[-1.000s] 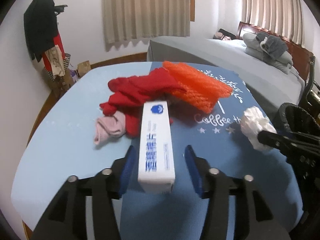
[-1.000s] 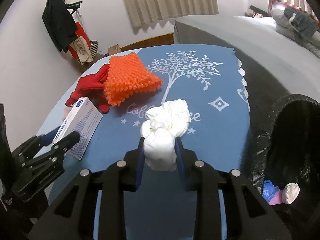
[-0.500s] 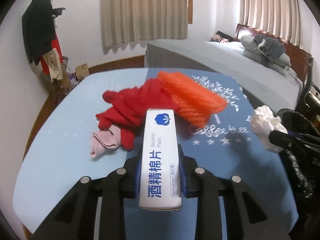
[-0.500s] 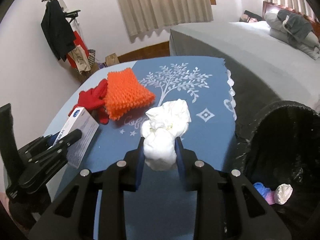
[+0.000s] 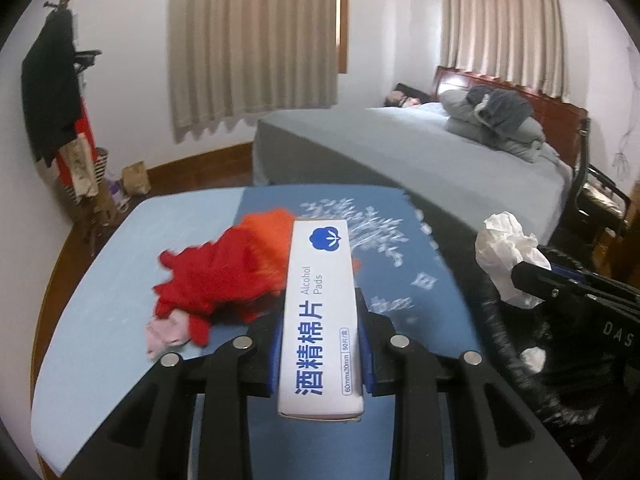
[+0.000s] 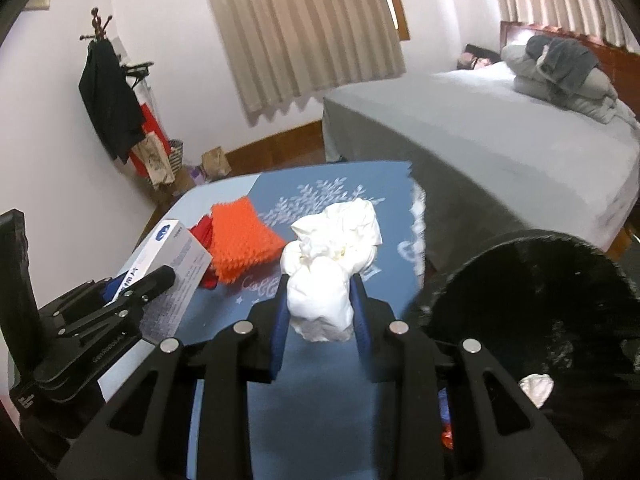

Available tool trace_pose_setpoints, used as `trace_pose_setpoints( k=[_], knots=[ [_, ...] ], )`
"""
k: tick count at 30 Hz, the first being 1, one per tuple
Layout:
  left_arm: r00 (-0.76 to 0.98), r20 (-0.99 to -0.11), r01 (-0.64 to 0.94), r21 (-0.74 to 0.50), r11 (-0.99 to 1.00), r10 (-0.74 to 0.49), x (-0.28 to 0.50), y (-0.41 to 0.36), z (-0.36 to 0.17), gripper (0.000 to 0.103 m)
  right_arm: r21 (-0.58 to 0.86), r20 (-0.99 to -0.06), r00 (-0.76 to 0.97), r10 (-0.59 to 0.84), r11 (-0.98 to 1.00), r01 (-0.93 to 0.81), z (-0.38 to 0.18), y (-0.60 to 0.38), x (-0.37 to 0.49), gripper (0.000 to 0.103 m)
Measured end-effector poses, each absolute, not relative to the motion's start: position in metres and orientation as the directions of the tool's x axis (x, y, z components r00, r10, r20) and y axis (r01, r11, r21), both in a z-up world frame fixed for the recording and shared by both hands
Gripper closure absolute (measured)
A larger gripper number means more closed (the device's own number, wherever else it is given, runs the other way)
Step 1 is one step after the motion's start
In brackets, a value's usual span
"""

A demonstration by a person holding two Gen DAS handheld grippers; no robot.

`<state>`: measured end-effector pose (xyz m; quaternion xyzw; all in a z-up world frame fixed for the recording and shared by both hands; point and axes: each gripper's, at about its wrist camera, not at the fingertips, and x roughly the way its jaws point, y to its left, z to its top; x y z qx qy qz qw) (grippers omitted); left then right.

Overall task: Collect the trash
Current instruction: 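Carry the box and tissue over the bin and release both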

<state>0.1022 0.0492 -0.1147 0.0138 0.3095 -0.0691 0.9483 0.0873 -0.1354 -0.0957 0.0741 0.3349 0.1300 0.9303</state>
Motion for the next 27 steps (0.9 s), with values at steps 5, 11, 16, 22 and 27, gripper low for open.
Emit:
trace_pose_setpoints(
  k=[5,11,16,22,27],
  knots=[
    [0.8,-0.569,0.214,-0.029,0.976,-0.192,0.101,0.015,-0.105,0.073,0.222,-0.581,0.775,0.249,0.964,-0.143,-0.084,-0.163,0.073,0.075],
    [0.781,-0.559,0.307,-0.041,0.951,-0.277,0.102,-0.028,-0.099,0.073,0.218,-0.568,0.803,0.18,0.974,-0.064,-0.081,-0.201,0.059,0.075],
    [0.757,-0.558,0.382,-0.043,0.923,-0.339,0.102,-0.064,-0.098,0.073,0.21,-0.569,0.815,0.111,0.978,0.013,-0.083,-0.234,0.046,0.075],
    [0.726,-0.558,0.456,-0.048,0.889,-0.402,0.105,-0.103,-0.099,0.073,0.197,-0.578,0.815,0.037,0.976,0.096,-0.091,-0.27,0.032,0.075],
    [0.698,-0.559,0.51,-0.05,0.859,-0.447,0.105,-0.136,-0.102,0.073,0.188,-0.584,0.812,-0.007,0.972,0.144,-0.098,-0.294,0.021,0.075]
  ],
)
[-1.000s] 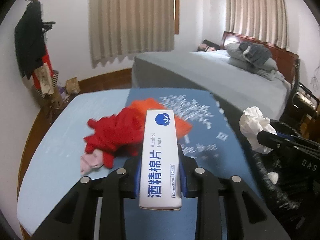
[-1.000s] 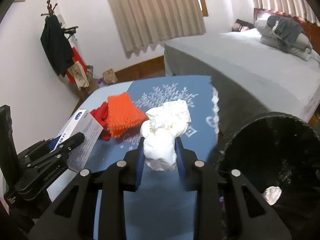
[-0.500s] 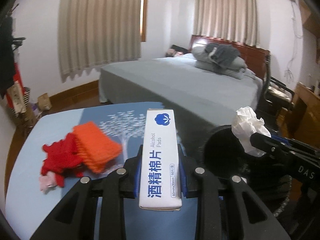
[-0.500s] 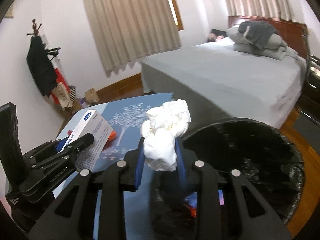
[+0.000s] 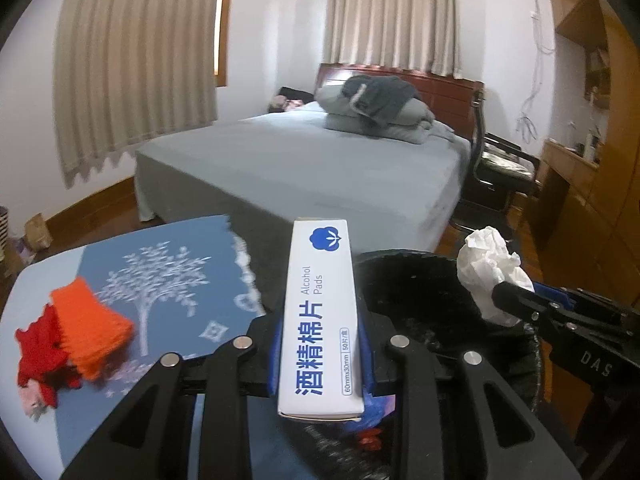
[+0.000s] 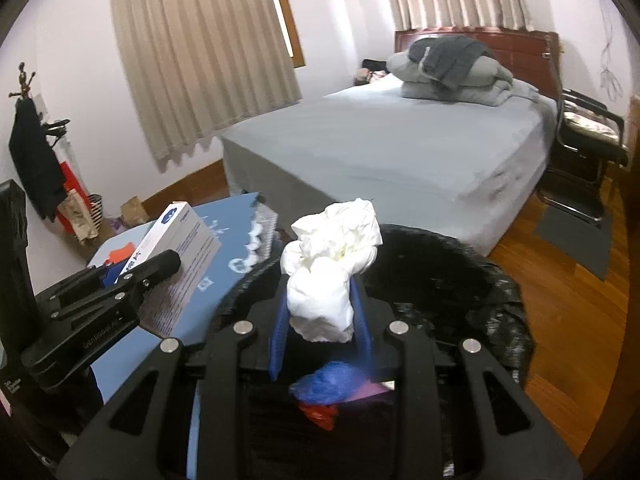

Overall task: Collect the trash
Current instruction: 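Carry the box and tissue over the bin and release both, then move both grippers back over the table toward the red gloves and orange mesh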

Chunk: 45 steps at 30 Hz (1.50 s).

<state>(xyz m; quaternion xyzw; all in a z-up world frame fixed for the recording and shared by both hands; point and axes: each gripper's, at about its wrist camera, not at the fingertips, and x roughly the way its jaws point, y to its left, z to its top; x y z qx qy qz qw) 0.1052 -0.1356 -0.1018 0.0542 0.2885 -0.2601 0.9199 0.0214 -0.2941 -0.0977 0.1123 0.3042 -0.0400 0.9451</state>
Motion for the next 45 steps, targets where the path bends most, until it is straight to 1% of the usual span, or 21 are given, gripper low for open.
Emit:
trace_pose_setpoints(
  k=[6,9,10,11,12,13,14,15,16,17,19,20,22,25,36,45],
  knots=[
    [0.662,-0.567,0.563,-0.055,0.825,-0.489,0.107,-0.167,-0.108,0.073,0.183,-0.592,0.805,-0.051,0.963,0.195,-0.106,-0.321,0.013,0.074],
    [0.629,-0.573,0.598,-0.074,0.798,-0.525,0.11,-0.178,-0.11,0.072,0.176,-0.597,0.799,-0.071,0.96,0.217,-0.109,-0.329,0.011,0.071],
    [0.617,-0.575,0.609,-0.084,0.789,-0.537,0.11,-0.18,-0.111,0.063,0.17,-0.6,0.796,-0.084,0.958,0.229,-0.111,-0.332,0.009,0.069],
    [0.608,-0.577,0.615,-0.092,0.783,-0.545,0.111,-0.182,-0.111,0.056,0.169,-0.602,0.793,-0.09,0.957,0.237,-0.112,-0.335,0.009,0.062],
    [0.608,-0.574,0.615,-0.096,0.783,-0.549,0.11,-0.183,-0.111,0.049,0.168,-0.603,0.792,-0.098,0.955,0.246,-0.112,-0.337,0.008,0.057],
    [0.61,-0.569,0.613,-0.102,0.783,-0.552,0.11,-0.183,-0.11,0.048,0.167,-0.602,0.792,-0.107,0.952,0.256,-0.113,-0.34,0.006,0.047],
    [0.611,-0.569,0.61,-0.105,0.785,-0.551,0.111,-0.181,-0.11,0.047,0.167,-0.597,0.793,-0.119,0.949,0.268,-0.113,-0.34,0.005,0.041],
    [0.614,-0.569,0.607,-0.103,0.788,-0.547,0.111,-0.18,-0.109,0.045,0.167,-0.596,0.794,-0.124,0.947,0.273,-0.112,-0.342,0.007,0.038],
    [0.624,-0.566,0.599,-0.097,0.795,-0.539,0.111,-0.176,-0.108,0.043,0.166,-0.593,0.795,-0.13,0.946,0.279,-0.111,-0.343,0.005,0.028],
    [0.638,-0.562,0.586,-0.089,0.805,-0.527,0.111,-0.171,-0.106,0.039,0.165,-0.587,0.798,-0.14,0.944,0.286,-0.11,-0.344,0.003,0.019],
    [0.663,-0.554,0.561,-0.079,0.824,-0.504,0.111,-0.161,-0.104,0.029,0.158,-0.573,0.805,-0.157,0.942,0.297,-0.107,-0.342,0.001,0.012],
    [0.672,-0.551,0.551,-0.075,0.831,-0.495,0.113,-0.156,-0.102,0.027,0.155,-0.568,0.807,-0.161,0.942,0.297,-0.106,-0.341,0.0,0.01],
    [0.697,-0.544,0.522,-0.062,0.851,-0.467,0.114,-0.141,-0.099,0.021,0.146,-0.569,0.805,-0.166,0.944,0.298,-0.104,-0.337,0.001,0.008],
    [0.734,-0.535,0.474,-0.039,0.88,-0.419,0.113,-0.116,-0.096,0.016,0.155,-0.563,0.814,-0.144,0.949,0.275,-0.101,-0.33,0.006,0.008],
    [0.825,-0.522,0.264,0.016,0.964,-0.217,0.11,-0.018,-0.093,0.014,0.172,-0.559,0.829,-0.013,0.976,0.131,-0.096,-0.264,0.046,0.007],
    [0.851,-0.52,0.112,0.04,0.993,-0.075,0.115,0.056,-0.101,0.014,0.164,-0.561,0.821,0.105,0.986,-0.014,-0.095,-0.196,0.088,0.007]
  ],
)
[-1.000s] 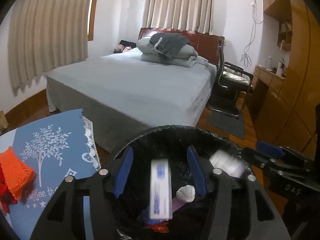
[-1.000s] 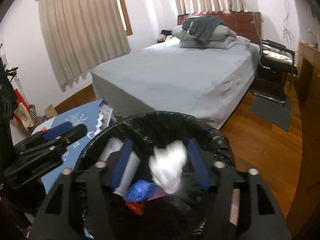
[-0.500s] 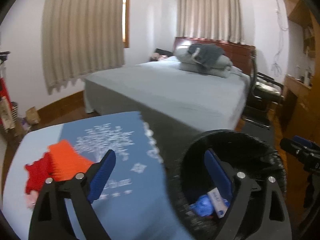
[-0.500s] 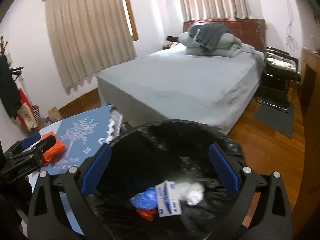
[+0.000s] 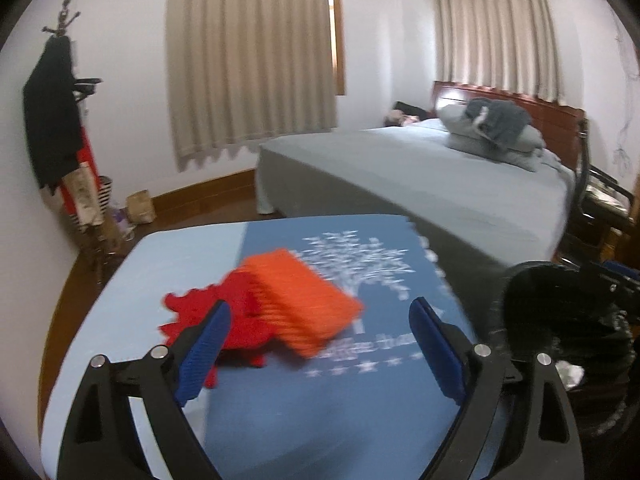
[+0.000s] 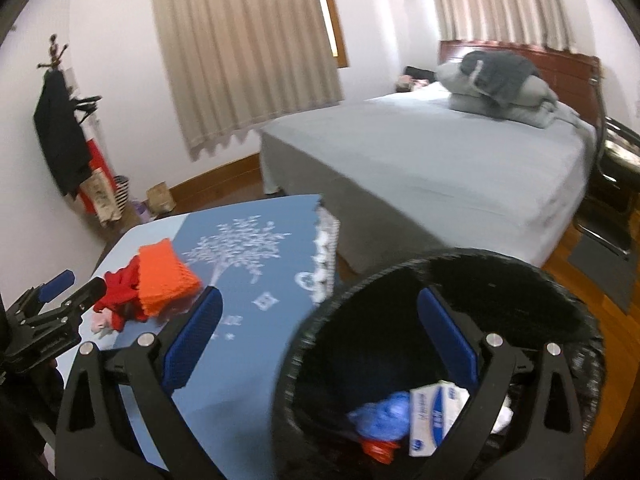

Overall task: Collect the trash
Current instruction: 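Move both grippers back over the table toward the red gloves and orange mesh, then grasp the red glove with the left gripper while the right grasps an orange mesh sleeve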

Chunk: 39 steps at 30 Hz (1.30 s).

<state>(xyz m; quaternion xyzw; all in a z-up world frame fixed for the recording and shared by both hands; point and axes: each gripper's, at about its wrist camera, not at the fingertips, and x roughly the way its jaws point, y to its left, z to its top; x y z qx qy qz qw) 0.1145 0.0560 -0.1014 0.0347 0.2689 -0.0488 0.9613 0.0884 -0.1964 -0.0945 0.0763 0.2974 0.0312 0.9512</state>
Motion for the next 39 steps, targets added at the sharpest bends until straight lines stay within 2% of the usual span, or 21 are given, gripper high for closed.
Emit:
trace_pose_setpoints(
  k=[5,9,13,16,28,33,36,38,39],
  knots=[
    [0.847,-0.531,0.035,0.04,0.999,-0.009,0.125,0.095,-0.11,0.015,0.163,-0.567,0.807,0.165,0.983,-0.087,-0.096,-0.16,0.112,0.008],
    [0.837,-0.546,-0.006,0.045,0.999,0.03,0.135,0.121,-0.12,0.02,0.16,-0.576,0.792,0.202,0.978,-0.132,-0.103,-0.132,0.133,0.008],
    [0.826,-0.561,-0.032,0.038,0.999,0.048,0.142,0.136,-0.128,0.024,0.166,-0.588,0.769,0.251,0.968,-0.189,-0.11,-0.101,0.155,0.011],
    [0.819,-0.57,-0.054,0.033,0.998,0.063,0.148,0.147,-0.133,0.027,0.163,-0.599,0.747,0.287,0.958,-0.237,-0.115,-0.078,0.169,0.017],
    [0.804,-0.585,-0.122,0.013,0.992,0.106,0.155,0.191,-0.145,0.031,0.167,-0.658,0.644,0.39,0.91,-0.38,-0.145,0.002,0.205,0.024],
    [0.8,-0.589,-0.134,0.009,0.991,0.113,0.151,0.2,-0.148,0.031,0.177,-0.686,0.609,0.398,0.903,-0.392,-0.158,0.013,0.215,0.037],
    [0.799,-0.591,-0.135,0.003,0.991,0.11,0.151,0.203,-0.15,0.031,0.185,-0.701,0.586,0.406,0.897,-0.401,-0.165,0.015,0.219,0.05],
    [0.8,-0.591,-0.132,0.0,0.991,0.106,0.151,0.202,-0.15,0.031,0.207,-0.705,0.569,0.424,0.89,-0.407,-0.167,0.014,0.22,0.065],
    [0.8,-0.59,-0.129,0.001,0.992,0.105,0.151,0.201,-0.15,0.031,0.216,-0.705,0.563,0.432,0.887,-0.409,-0.166,0.013,0.22,0.068]
  ],
)
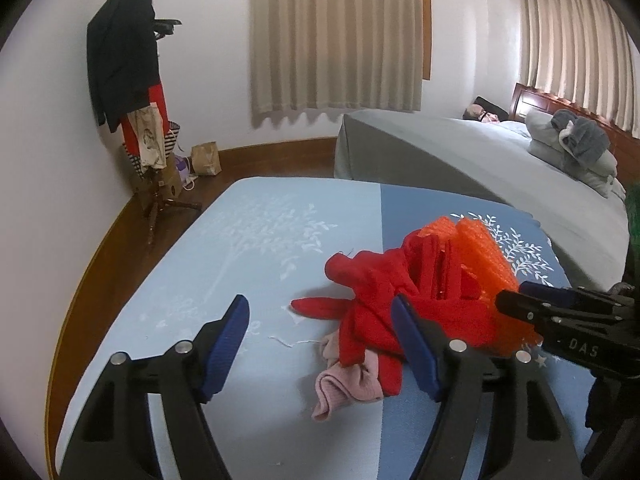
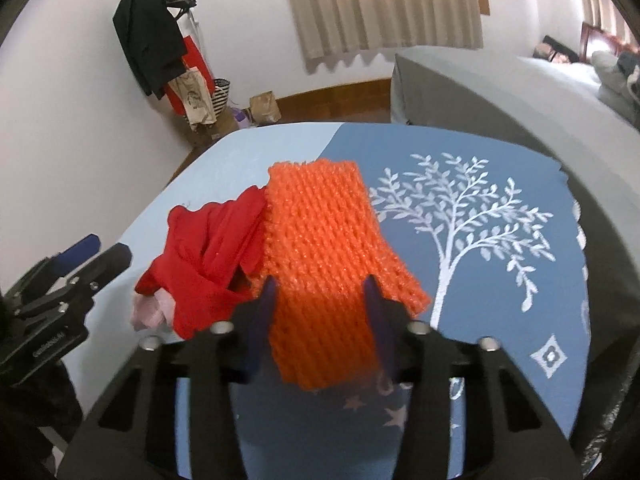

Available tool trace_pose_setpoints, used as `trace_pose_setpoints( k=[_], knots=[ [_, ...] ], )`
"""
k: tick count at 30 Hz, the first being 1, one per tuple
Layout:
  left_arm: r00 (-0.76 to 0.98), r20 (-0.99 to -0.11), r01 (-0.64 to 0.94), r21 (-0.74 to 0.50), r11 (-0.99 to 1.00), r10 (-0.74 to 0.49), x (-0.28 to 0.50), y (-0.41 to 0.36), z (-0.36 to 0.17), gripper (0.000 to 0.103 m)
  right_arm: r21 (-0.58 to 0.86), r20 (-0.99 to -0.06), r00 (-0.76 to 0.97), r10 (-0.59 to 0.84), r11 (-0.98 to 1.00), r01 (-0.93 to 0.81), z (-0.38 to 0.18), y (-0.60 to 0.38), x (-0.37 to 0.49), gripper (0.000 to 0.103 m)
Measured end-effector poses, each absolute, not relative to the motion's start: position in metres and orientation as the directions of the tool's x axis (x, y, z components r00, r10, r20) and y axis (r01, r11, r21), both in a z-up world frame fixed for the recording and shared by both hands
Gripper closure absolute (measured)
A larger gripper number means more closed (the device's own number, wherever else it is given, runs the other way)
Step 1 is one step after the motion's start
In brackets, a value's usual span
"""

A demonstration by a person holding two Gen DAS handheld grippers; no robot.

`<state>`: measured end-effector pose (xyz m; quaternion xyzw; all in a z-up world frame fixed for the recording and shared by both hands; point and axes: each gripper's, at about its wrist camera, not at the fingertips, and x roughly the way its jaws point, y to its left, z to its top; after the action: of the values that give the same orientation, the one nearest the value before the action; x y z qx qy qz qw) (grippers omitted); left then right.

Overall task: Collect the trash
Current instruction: 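Grasp the red glove with the left gripper while the right grasps an orange mesh sleeve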

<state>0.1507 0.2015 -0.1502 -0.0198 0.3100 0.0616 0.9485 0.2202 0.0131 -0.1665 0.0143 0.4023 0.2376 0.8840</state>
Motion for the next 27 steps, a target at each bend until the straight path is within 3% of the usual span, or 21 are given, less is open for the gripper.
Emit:
trace_pose_setpoints(
  k=[2,4,11,20,23,25,27],
  knots=[
    [0.802,-0.59,-0.12,-0.002,0.993,0.096,0.151,0.2,-0.151,0.031,0.227,-0.699,0.561,0.443,0.882,-0.413,-0.164,0.011,0.218,0.084],
    [0.803,-0.59,-0.113,-0.009,0.994,0.086,0.152,0.198,-0.151,0.031,0.232,-0.692,0.565,0.449,0.88,-0.415,-0.162,0.008,0.216,0.089],
    [0.81,-0.585,-0.066,-0.022,0.998,0.04,0.151,0.18,-0.149,0.031,0.255,-0.657,0.608,0.446,0.89,-0.377,-0.145,-0.016,0.203,0.091],
    [0.791,-0.611,-0.017,-0.026,1.0,-0.002,0.165,0.157,-0.162,0.041,0.256,-0.665,0.63,0.401,0.915,-0.312,-0.143,-0.046,0.188,0.091],
    [0.778,-0.628,-0.015,-0.03,0.999,-0.007,0.175,0.152,-0.169,0.053,0.26,-0.672,0.628,0.394,0.918,-0.298,-0.146,-0.051,0.185,0.091],
    [0.765,-0.644,-0.003,-0.026,1.0,-0.014,0.181,0.149,-0.175,0.075,0.263,-0.675,0.625,0.393,0.919,-0.293,-0.147,-0.053,0.183,0.091],
    [0.756,-0.654,0.013,-0.018,1.0,-0.021,0.183,0.144,-0.18,0.091,0.265,-0.676,0.623,0.392,0.919,-0.291,-0.148,-0.054,0.182,0.091]
  ],
)
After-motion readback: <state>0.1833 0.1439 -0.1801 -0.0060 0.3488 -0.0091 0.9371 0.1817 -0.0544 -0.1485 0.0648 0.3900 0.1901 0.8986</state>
